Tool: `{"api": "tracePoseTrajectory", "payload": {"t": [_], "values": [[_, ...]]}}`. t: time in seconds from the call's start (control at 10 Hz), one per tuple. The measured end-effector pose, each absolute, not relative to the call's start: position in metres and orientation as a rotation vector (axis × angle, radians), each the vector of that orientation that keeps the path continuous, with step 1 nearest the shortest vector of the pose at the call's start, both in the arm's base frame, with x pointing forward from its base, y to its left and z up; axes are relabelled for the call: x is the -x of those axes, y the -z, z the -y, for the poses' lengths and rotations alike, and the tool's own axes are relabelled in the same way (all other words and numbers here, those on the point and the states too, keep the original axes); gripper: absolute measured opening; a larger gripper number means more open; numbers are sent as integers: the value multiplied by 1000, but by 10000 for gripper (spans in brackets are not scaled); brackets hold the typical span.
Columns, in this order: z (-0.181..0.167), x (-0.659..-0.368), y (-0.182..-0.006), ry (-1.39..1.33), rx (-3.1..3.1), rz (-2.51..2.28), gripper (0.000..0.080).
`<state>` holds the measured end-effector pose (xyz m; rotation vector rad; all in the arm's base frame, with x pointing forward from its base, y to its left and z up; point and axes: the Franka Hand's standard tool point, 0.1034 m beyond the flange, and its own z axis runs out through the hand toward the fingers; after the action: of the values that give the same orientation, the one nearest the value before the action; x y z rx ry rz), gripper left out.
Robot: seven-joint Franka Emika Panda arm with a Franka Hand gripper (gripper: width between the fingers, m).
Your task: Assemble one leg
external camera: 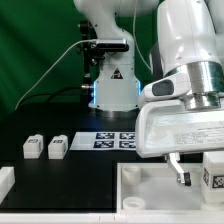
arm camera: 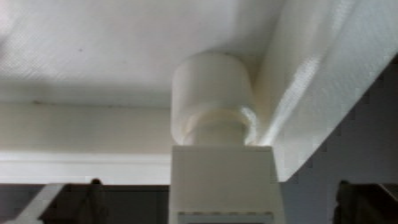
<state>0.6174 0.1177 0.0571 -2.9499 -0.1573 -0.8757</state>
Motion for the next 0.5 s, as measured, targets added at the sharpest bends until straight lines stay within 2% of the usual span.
{"api": "tracePoseTrajectory", "payload": {"t": [0.2,0.4,0.5], "values": [[-118,-618,-58,873,2950,157,649],[-119,-624,-85,830,2947,158,649],[-117,-624,-86,795,2954,157,649]]}}
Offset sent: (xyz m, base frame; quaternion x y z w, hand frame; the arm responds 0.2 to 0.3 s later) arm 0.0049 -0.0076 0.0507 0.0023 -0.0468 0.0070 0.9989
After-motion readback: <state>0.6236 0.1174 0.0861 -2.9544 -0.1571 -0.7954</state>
